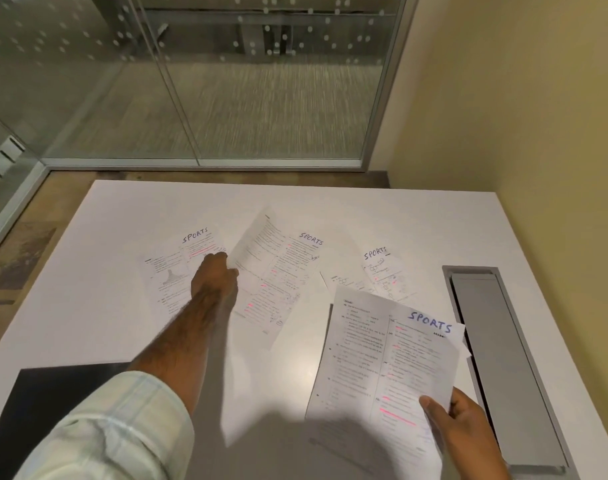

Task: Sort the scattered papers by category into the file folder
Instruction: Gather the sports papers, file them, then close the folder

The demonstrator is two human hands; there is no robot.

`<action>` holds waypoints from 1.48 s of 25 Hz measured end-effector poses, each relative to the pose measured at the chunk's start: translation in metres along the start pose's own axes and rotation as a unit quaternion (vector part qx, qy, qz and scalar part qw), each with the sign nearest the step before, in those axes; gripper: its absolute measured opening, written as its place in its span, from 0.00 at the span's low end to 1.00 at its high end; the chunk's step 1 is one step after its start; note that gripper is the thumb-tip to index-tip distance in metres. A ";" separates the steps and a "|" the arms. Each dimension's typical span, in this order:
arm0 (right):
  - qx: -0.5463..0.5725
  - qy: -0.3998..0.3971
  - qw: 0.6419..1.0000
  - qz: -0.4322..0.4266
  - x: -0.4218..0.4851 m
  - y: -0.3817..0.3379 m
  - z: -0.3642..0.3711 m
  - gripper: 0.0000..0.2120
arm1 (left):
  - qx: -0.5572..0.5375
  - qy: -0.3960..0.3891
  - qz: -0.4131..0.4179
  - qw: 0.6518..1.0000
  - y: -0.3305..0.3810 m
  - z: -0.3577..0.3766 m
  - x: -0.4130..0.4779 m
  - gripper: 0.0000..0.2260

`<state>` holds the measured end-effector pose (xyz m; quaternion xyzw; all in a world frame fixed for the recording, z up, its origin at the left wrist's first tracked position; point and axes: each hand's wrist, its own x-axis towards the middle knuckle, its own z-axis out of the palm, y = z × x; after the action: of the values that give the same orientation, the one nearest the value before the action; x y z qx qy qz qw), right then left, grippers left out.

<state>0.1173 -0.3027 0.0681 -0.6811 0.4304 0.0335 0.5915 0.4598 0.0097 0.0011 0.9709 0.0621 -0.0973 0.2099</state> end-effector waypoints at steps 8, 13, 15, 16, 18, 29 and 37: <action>0.111 -0.014 0.994 0.009 -0.009 -0.018 -0.005 0.11 | -0.252 -0.017 0.051 0.966 0.004 -0.102 -0.095 0.07; 0.162 -0.067 0.984 0.020 -0.018 -0.038 0.007 0.10 | -0.458 -0.129 -0.043 0.879 -0.005 -0.133 -0.193 0.08; 0.171 -0.097 0.980 0.015 -0.022 -0.047 0.017 0.11 | -0.450 -0.155 -0.048 0.878 -0.005 -0.128 -0.218 0.08; 0.173 -0.113 0.978 0.008 -0.026 -0.053 0.023 0.11 | -0.439 -0.166 -0.046 0.882 -0.004 -0.125 -0.229 0.08; 0.178 -0.142 0.974 -0.005 -0.033 -0.062 0.034 0.13 | -0.419 -0.185 -0.038 0.888 -0.004 -0.118 -0.245 0.08; 0.190 -0.214 0.958 0.019 -0.064 -0.099 0.057 0.14 | -0.546 -0.294 -0.057 0.783 -0.008 -0.104 -0.260 0.17; 0.070 -0.200 0.976 -0.041 -0.057 -0.099 0.101 0.14 | -0.424 -0.193 -0.043 0.884 -0.032 -0.099 -0.185 0.16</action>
<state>0.1907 -0.1941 0.1466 -0.6343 0.2762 0.1149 0.7129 0.2904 0.0651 0.1162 0.7474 0.0978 -0.2558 0.6053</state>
